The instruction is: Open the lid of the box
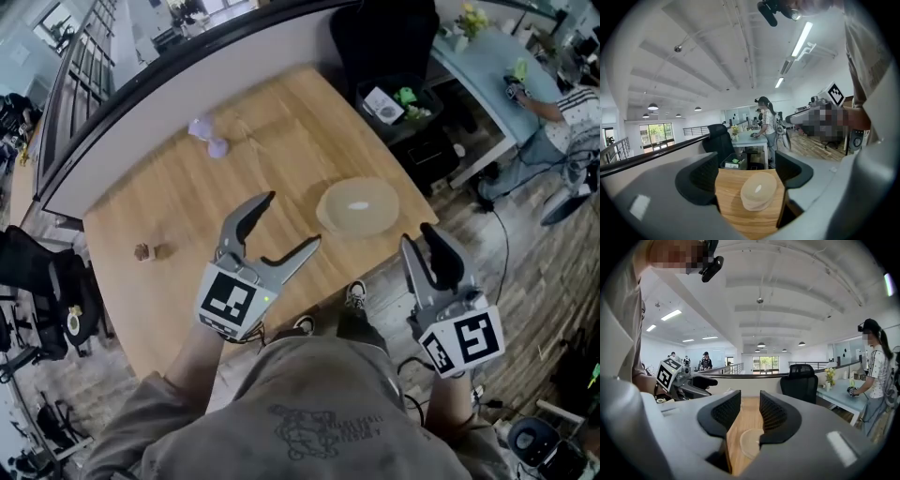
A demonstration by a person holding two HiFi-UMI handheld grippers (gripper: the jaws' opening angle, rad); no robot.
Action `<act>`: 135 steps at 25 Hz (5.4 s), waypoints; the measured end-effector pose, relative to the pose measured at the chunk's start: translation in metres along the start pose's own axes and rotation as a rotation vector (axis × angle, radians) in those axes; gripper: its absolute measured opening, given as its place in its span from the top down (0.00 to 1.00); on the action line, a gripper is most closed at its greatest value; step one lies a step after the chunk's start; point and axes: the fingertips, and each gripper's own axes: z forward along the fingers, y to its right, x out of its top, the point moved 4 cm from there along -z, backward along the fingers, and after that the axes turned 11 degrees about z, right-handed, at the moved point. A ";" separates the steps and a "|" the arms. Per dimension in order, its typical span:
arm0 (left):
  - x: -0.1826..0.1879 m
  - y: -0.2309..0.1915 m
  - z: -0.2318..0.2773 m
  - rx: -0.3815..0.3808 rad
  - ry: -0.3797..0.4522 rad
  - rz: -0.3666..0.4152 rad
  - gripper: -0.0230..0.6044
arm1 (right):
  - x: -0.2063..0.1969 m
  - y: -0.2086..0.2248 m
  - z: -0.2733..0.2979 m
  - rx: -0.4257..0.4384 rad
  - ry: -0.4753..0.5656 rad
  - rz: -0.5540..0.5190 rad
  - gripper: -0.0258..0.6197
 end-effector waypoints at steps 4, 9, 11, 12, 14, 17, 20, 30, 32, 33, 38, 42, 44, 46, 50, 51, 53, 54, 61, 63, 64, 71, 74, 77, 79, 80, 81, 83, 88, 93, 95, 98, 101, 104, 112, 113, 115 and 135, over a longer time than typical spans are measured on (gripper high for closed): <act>0.002 0.000 0.028 0.044 -0.027 0.004 0.36 | 0.005 0.036 0.022 0.082 -0.037 -0.010 0.79; -0.008 0.003 0.058 0.096 -0.097 -0.035 0.36 | 0.006 0.075 0.046 0.175 -0.074 -0.017 0.79; -0.013 0.003 0.066 0.122 -0.119 -0.054 0.36 | 0.004 0.085 0.055 0.216 -0.093 -0.020 0.79; -0.015 0.002 0.068 0.133 -0.127 -0.047 0.36 | 0.003 0.088 0.060 0.235 -0.103 -0.022 0.79; -0.021 0.000 0.072 0.144 -0.140 -0.034 0.36 | -0.001 0.092 0.070 0.264 -0.122 -0.025 0.79; -0.034 0.002 0.076 0.133 -0.158 -0.049 0.36 | -0.008 0.095 0.079 0.289 -0.152 -0.022 0.79; -0.048 0.005 0.079 0.102 -0.191 -0.031 0.36 | -0.015 0.098 0.086 0.282 -0.175 -0.018 0.79; -0.098 -0.004 0.094 -0.061 -0.236 0.007 0.36 | -0.059 0.094 0.117 0.199 -0.307 -0.051 0.79; -0.111 0.000 0.102 -0.120 -0.236 0.020 0.36 | -0.071 0.089 0.121 0.206 -0.339 -0.035 0.79; -0.120 0.004 0.106 -0.149 -0.239 0.022 0.36 | -0.077 0.088 0.124 0.209 -0.353 -0.029 0.79; -0.155 0.014 0.127 -0.258 -0.231 0.013 0.35 | -0.104 0.083 0.137 0.214 -0.414 -0.020 0.79; -0.179 0.021 0.144 -0.339 -0.241 0.031 0.31 | -0.127 0.082 0.146 0.211 -0.473 -0.042 0.79; -0.193 0.025 0.152 -0.374 -0.258 0.038 0.31 | -0.139 0.081 0.151 0.211 -0.502 -0.058 0.79; -0.207 0.027 0.159 -0.403 -0.273 0.026 0.31 | -0.150 0.079 0.155 0.216 -0.526 -0.064 0.79; -0.236 0.034 0.168 -0.458 -0.305 0.034 0.31 | -0.168 0.076 0.161 0.231 -0.572 -0.078 0.79; -0.242 0.036 0.170 -0.475 -0.305 0.038 0.31 | -0.173 0.076 0.162 0.236 -0.583 -0.077 0.79; -0.248 0.040 0.173 -0.508 -0.284 0.026 0.31 | -0.182 0.075 0.165 0.243 -0.602 -0.071 0.79; -0.250 0.040 0.174 -0.521 -0.269 0.013 0.30 | -0.186 0.075 0.166 0.246 -0.611 -0.069 0.79; -0.273 0.049 0.181 -0.605 -0.286 0.101 0.30 | -0.216 0.069 0.174 0.274 -0.675 -0.063 0.79; -0.275 0.052 0.188 -0.604 -0.280 0.096 0.30 | -0.222 0.066 0.176 0.283 -0.690 -0.074 0.79; -0.276 0.054 0.192 -0.606 -0.276 0.095 0.30 | -0.225 0.064 0.178 0.289 -0.697 -0.078 0.79; -0.280 0.060 0.203 -0.606 -0.258 0.118 0.36 | -0.239 0.049 0.182 0.334 -0.723 -0.093 0.79; -0.280 0.059 0.204 -0.604 -0.257 0.110 0.39 | -0.242 0.044 0.183 0.352 -0.737 -0.119 0.79; -0.280 0.059 0.203 -0.599 -0.260 0.100 0.41 | -0.248 0.039 0.184 0.361 -0.764 -0.169 0.79; -0.280 0.059 0.202 -0.598 -0.260 0.098 0.41 | -0.251 0.035 0.185 0.353 -0.773 -0.259 0.78; -0.279 0.059 0.202 -0.597 -0.260 0.097 0.41 | -0.252 0.033 0.187 0.345 -0.771 -0.320 0.78; -0.279 0.059 0.202 -0.596 -0.259 0.096 0.42 | -0.254 0.031 0.188 0.337 -0.766 -0.381 0.78; -0.279 0.059 0.203 -0.593 -0.259 0.091 0.42 | -0.259 0.027 0.192 0.328 -0.773 -0.464 0.78; -0.280 0.060 0.203 -0.581 -0.265 0.076 0.42 | -0.274 0.025 0.197 0.281 -0.818 -0.599 0.78; -0.281 0.059 0.202 -0.569 -0.263 0.069 0.43 | -0.276 0.026 0.201 0.248 -0.777 -0.666 0.80; -0.281 0.059 0.202 -0.562 -0.262 0.059 0.43 | -0.273 0.028 0.200 0.265 -0.761 -0.597 0.82; -0.281 0.060 0.202 -0.553 -0.266 0.046 0.43 | -0.264 0.033 0.198 0.299 -0.729 -0.488 0.83; -0.282 0.058 0.202 -0.538 -0.276 0.017 0.43 | -0.246 0.037 0.198 0.331 -0.656 -0.406 0.85; -0.284 0.056 0.198 -0.508 -0.288 -0.009 0.43 | -0.222 0.039 0.195 0.344 -0.561 -0.331 0.85; -0.291 0.052 0.178 -0.441 -0.351 -0.067 0.43 | -0.142 0.071 0.187 0.273 -0.329 -0.001 0.86; -0.291 0.051 0.177 -0.431 -0.352 -0.074 0.43 | -0.137 0.079 0.186 0.263 -0.309 0.026 0.86; -0.293 0.051 0.173 -0.415 -0.365 -0.083 0.43 | -0.129 0.091 0.183 0.238 -0.281 0.079 0.86; -0.237 -0.009 0.104 -0.115 -0.391 -0.137 0.43 | -0.060 0.124 0.149 0.119 -0.065 0.243 0.86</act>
